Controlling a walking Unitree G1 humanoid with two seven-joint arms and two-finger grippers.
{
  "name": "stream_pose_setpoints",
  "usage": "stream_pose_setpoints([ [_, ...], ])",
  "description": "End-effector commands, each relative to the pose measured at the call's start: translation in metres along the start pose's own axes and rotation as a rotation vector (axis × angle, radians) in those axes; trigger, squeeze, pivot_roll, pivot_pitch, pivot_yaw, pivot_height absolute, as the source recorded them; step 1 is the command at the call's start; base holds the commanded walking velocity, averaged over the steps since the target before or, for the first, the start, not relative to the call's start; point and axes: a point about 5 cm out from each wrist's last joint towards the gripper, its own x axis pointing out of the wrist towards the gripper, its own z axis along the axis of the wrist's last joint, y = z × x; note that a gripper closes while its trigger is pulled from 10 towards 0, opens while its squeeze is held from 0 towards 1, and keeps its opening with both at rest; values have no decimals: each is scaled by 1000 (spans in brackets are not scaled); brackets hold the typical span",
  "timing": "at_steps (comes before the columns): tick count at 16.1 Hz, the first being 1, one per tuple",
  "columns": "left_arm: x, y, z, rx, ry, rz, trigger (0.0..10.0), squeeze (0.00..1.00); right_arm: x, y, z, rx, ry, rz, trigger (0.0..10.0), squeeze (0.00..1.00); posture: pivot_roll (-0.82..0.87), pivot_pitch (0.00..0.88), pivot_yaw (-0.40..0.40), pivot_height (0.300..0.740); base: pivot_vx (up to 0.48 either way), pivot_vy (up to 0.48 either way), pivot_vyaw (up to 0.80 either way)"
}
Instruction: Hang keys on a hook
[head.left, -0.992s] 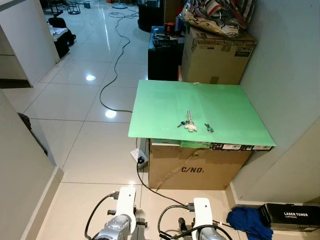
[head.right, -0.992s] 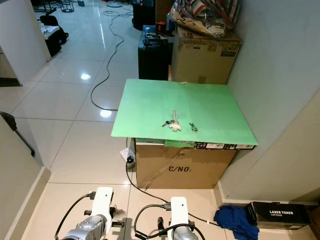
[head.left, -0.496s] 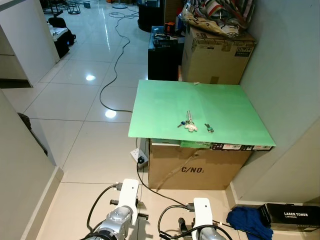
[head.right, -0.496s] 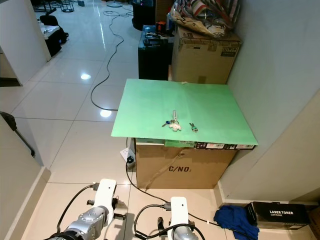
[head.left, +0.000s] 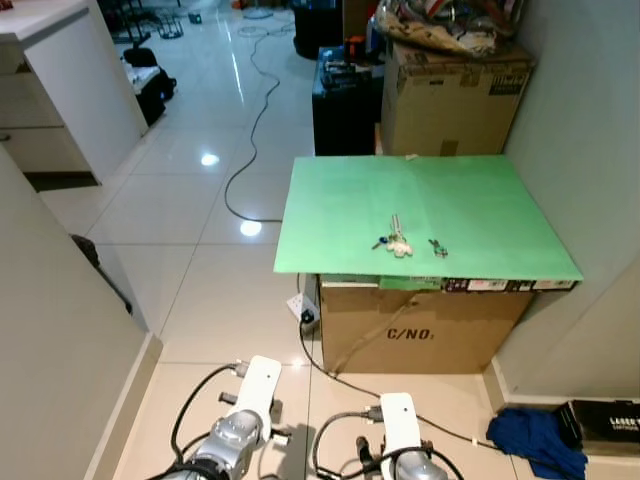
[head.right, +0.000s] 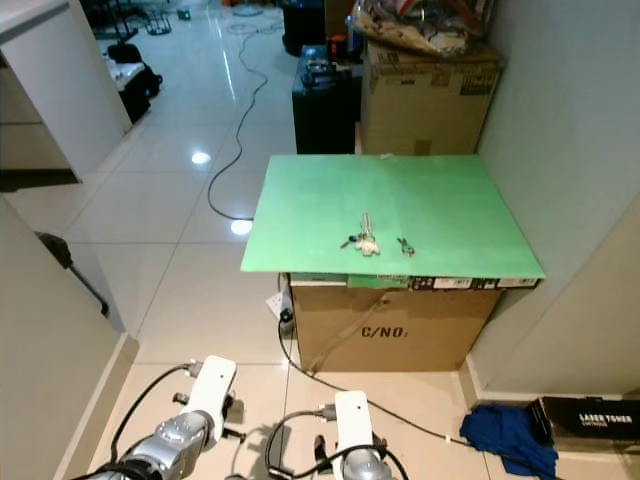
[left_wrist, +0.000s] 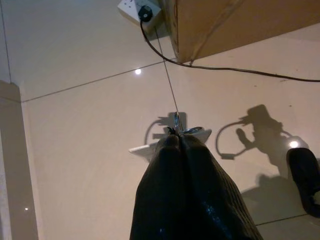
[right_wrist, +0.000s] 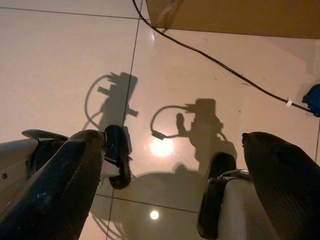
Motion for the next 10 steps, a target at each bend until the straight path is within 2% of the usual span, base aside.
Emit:
stream_pose_setpoints([
  [1,2,7,21,91,-51,0,10000,0,0,3,0,6,5,8,10000,0,-133,9,127,691,0,0,0],
  [3,2,6,20,60,-46,0,10000,0,0,3,1,13,2,10,10000,0,-133,8,127,691,0,0,0],
  [10,3,3,23,81,-42,-25,10000,0,1,1,3,19,-1,11,10000,0,-134,9,131,691,0,0,0],
])
